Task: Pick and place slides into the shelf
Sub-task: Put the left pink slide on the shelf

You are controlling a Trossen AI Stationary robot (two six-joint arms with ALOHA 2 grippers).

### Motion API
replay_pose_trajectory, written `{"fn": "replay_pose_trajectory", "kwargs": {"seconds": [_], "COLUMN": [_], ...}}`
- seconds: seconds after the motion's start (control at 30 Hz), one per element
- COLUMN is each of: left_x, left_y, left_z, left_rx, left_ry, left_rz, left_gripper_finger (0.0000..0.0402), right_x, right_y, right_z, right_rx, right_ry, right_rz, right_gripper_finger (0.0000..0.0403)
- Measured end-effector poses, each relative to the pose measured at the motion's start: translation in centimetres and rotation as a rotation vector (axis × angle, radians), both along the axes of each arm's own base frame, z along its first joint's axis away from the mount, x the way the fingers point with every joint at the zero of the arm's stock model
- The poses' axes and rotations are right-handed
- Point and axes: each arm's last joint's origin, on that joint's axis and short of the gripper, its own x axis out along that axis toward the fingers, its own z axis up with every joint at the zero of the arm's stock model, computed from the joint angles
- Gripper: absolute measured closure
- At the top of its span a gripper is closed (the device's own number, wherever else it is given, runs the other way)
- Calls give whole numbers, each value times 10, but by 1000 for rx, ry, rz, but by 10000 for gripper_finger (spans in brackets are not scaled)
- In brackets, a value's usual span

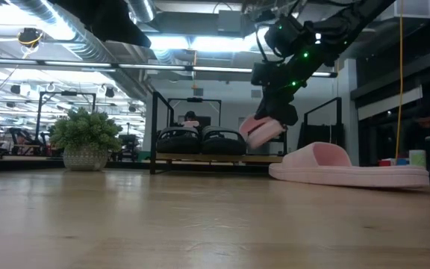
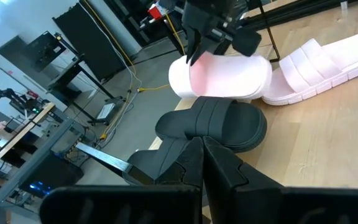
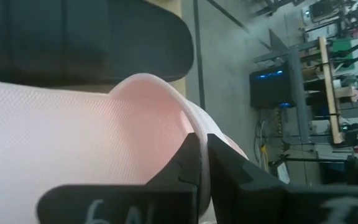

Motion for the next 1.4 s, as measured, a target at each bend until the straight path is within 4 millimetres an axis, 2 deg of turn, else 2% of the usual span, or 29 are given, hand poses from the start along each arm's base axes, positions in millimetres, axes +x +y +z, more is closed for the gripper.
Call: {"fn": "replay_pose_trajectory", "kwargs": {"seconds": [0.2, 0.97, 1.4], "left_x": [0, 0, 1], "left_y": [0, 0, -1], "left_z": [0, 0, -1], "left_rx": [0, -14, -26], "left_ry": [0, 6, 11], "left_rz": [0, -21, -38], "left_gripper_finger": [401, 400, 400], "right_x": [7, 8, 8], "right_y": [-4, -7, -7], "right_z": [-8, -8, -9], "right_rx": [-20, -48, -43], "right_ry": [-2, -17, -3], "right_rz": [7, 4, 4], "right_gripper_finger": [387, 385, 337]}}
